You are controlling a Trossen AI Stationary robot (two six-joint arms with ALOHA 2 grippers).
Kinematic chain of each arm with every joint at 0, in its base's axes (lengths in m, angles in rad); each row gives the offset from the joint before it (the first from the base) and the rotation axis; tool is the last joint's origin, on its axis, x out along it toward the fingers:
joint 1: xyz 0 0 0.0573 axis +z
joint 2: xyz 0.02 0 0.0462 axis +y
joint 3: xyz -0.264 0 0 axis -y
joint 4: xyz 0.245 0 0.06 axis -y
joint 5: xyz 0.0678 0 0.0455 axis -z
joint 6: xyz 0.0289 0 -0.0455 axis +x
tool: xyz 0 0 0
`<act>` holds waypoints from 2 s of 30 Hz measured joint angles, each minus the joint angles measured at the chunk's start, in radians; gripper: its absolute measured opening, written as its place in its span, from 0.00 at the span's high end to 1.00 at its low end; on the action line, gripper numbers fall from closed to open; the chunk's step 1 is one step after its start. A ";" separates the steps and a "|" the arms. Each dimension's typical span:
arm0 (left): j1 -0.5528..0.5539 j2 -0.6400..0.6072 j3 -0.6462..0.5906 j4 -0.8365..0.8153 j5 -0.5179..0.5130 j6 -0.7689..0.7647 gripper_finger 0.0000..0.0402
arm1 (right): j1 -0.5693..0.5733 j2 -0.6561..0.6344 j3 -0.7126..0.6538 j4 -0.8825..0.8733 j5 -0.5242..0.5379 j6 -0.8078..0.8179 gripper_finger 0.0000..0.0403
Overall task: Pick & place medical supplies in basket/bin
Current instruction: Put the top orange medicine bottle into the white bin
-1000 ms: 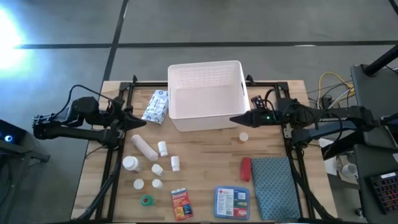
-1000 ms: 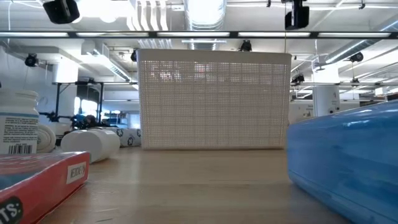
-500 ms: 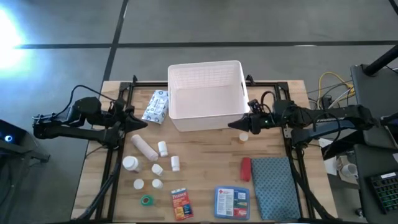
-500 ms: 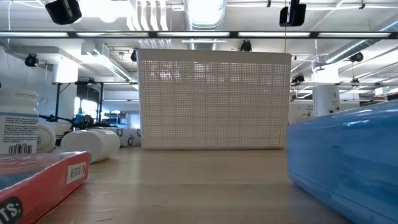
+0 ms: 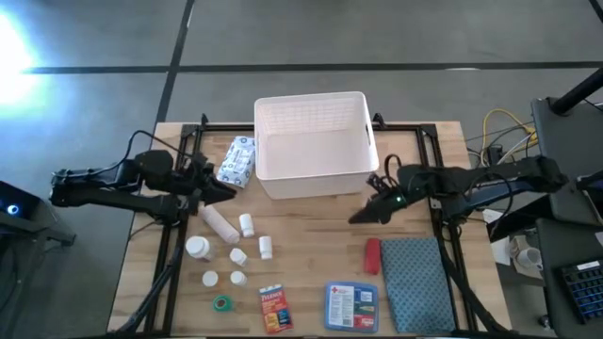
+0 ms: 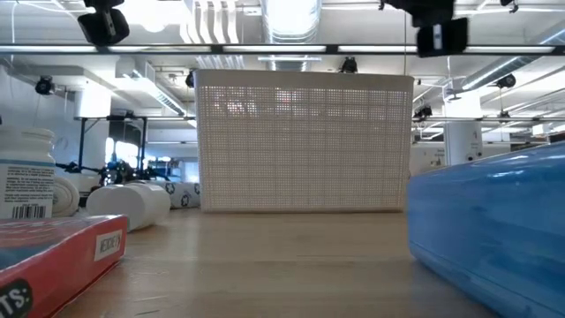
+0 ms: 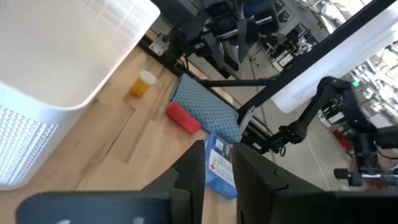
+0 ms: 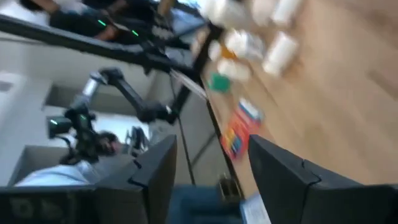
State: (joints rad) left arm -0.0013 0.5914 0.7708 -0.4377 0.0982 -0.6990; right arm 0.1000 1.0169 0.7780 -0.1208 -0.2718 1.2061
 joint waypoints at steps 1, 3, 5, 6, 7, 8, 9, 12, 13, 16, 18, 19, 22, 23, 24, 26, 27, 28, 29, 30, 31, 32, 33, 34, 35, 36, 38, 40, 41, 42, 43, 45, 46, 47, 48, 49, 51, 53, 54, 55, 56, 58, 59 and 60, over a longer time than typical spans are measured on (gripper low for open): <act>0.000 -0.007 0.000 0.001 0.000 0.006 0.86 | 0.013 -0.004 0.000 -0.038 0.000 0.016 0.53; 0.000 -0.018 0.000 0.000 -0.002 0.009 0.87 | 0.042 -0.009 0.001 -0.132 0.005 0.057 0.54; 0.000 -0.023 0.000 0.000 -0.013 0.018 0.90 | 0.077 -0.009 0.001 -0.255 0.029 0.111 0.56; 0.000 -0.025 0.000 0.000 -0.021 0.028 0.91 | 0.097 -0.008 0.001 -0.316 0.047 0.139 0.56; 0.000 -0.029 0.000 0.000 -0.026 0.035 0.92 | 0.116 -0.005 0.001 -0.378 0.068 0.170 0.57; 0.000 -0.033 0.000 0.000 -0.026 0.038 0.92 | 0.135 -0.003 0.001 -0.437 0.093 0.205 0.57; 0.000 -0.037 0.000 0.000 -0.027 0.040 0.93 | 0.155 0.002 0.001 -0.498 0.121 0.242 0.58; 0.000 -0.036 0.000 0.000 -0.027 0.043 0.93 | 0.205 0.024 0.001 -0.643 0.210 0.342 0.58; 0.000 -0.036 0.000 0.000 -0.027 0.044 0.93 | 0.218 0.032 0.001 -0.681 0.241 0.367 0.58; 0.000 -0.036 0.000 0.000 -0.020 0.044 0.93 | 0.243 0.071 0.001 -0.759 0.344 0.409 0.56; 0.000 -0.036 0.000 0.000 0.003 0.043 0.93 | 0.245 0.104 0.001 -0.782 0.422 0.397 0.55; 0.000 -0.036 0.000 0.000 0.016 0.039 0.93 | 0.245 0.119 0.000 -0.781 0.468 0.369 0.54; 0.000 -0.036 0.000 0.000 0.034 0.025 0.93 | 0.247 0.163 0.000 -0.753 0.574 0.211 0.52; 0.000 -0.036 0.000 0.000 0.035 0.019 0.93 | 0.247 0.175 0.000 -0.741 0.589 0.168 0.51; 0.000 -0.036 0.000 0.000 0.035 0.009 0.93 | 0.247 0.187 0.000 -0.732 0.594 0.132 0.51; 0.000 -0.037 0.000 0.000 0.035 -0.003 0.93 | 0.247 0.204 0.000 -0.718 0.604 0.094 0.49; 0.000 -0.037 0.000 0.000 0.035 -0.013 0.93 | 0.247 0.210 0.000 -0.716 0.605 0.080 0.48; 0.000 -0.037 0.000 0.000 0.035 -0.018 0.93 | 0.247 0.214 0.000 -0.717 0.605 0.069 0.47; 0.000 -0.037 0.000 0.000 0.038 -0.020 0.93 | 0.248 0.216 0.000 -0.717 0.605 0.069 0.46; 0.000 -0.037 0.000 0.000 0.039 -0.021 0.93 | 0.248 0.216 0.000 -0.717 0.606 0.069 0.44; 0.000 -0.037 0.000 0.000 0.039 -0.020 0.93 | 0.248 0.215 0.000 -0.716 0.610 0.066 0.42; 0.000 -0.037 0.000 0.000 0.039 -0.020 0.93 | 0.248 0.215 0.000 -0.712 0.619 0.056 0.39; 0.000 -0.037 0.000 0.000 0.039 -0.020 0.93 | 0.249 0.214 0.000 -0.705 0.636 0.043 0.36; 0.000 -0.037 0.000 0.000 0.039 -0.020 0.93 | 0.255 0.207 0.000 -0.699 0.665 0.031 0.34; 0.000 -0.037 0.000 0.000 0.039 -0.020 0.93 | 0.264 0.202 0.000 -0.700 0.706 0.019 0.31; 0.000 -0.037 0.000 0.000 0.039 -0.020 0.93 | 0.272 0.196 0.000 -0.700 0.748 0.012 0.28; 0.000 -0.036 0.000 0.000 0.039 -0.021 0.93 | 0.287 0.187 0.000 -0.703 0.804 -0.020 0.23; 0.000 -0.036 0.000 0.000 0.039 -0.021 0.93 | 0.289 0.185 0.000 -0.704 0.813 -0.082 0.18; 0.000 -0.036 0.000 0.000 0.034 -0.021 0.93 | 0.290 0.185 0.000 -0.706 0.811 -0.115 0.16; 0.000 -0.036 0.000 0.000 0.031 -0.021 0.93 | 0.290 0.189 0.000 -0.706 0.804 -0.153 0.14; 0.000 -0.036 0.000 0.000 0.030 -0.021 0.93 | 0.290 0.194 0.000 -0.705 0.798 -0.191 0.12; 0.000 -0.033 0.000 0.000 0.023 -0.021 0.93 | 0.291 0.209 0.000 -0.706 0.792 -0.267 0.10; 0.000 -0.030 -0.002 0.000 0.018 -0.021 0.93 | 0.291 0.216 0.000 -0.706 0.792 -0.291 0.09; 0.000 -0.029 -0.006 0.000 0.009 -0.021 0.93 | 0.289 0.224 0.000 -0.706 0.792 -0.302 0.09; 0.000 -0.029 -0.009 -0.002 0.000 -0.021 0.93 | 0.284 0.233 0.000 -0.706 0.792 -0.305 0.09; 0.000 -0.028 -0.012 -0.002 -0.001 -0.021 0.93 | 0.279 0.242 0.000 -0.706 0.791 -0.301 0.09; 0.000 -0.024 -0.021 -0.001 -0.002 -0.021 0.93 | 0.269 0.258 0.000 -0.714 0.789 -0.282 0.09; 0.000 -0.020 -0.029 0.000 -0.002 -0.022 0.93 | 0.262 0.272 -0.002 -0.715 0.787 -0.275 0.09; 0.000 -0.020 -0.033 -0.001 -0.002 -0.027 0.93 | 0.258 0.277 -0.003 -0.715 0.787 -0.275 0.09; 0.000 -0.015 -0.038 -0.001 -0.002 -0.033 0.93 | 0.254 0.282 -0.007 -0.711 0.787 -0.281 0.09; 0.000 -0.011 -0.041 -0.001 -0.002 -0.042 0.93 | 0.249 0.288 -0.011 -0.705 0.786 -0.293 0.09; 0.001 -0.006 -0.046 -0.001 -0.002 -0.047 0.93 | 0.232 0.297 -0.027 -0.683 0.784 -0.314 0.09; 0.001 -0.001 -0.047 -0.001 -0.003 -0.047 0.93 | 0.222 0.298 -0.039 -0.660 0.783 -0.326 0.09; 0.001 0.004 -0.047 -0.001 -0.003 -0.047 0.93 | 0.207 0.299 -0.053 -0.631 0.774 -0.336 0.09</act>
State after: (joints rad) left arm -0.0002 0.5956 0.7233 -0.4383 0.0948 -0.7460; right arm 0.3074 1.3157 0.7255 -0.7515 0.5021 0.8697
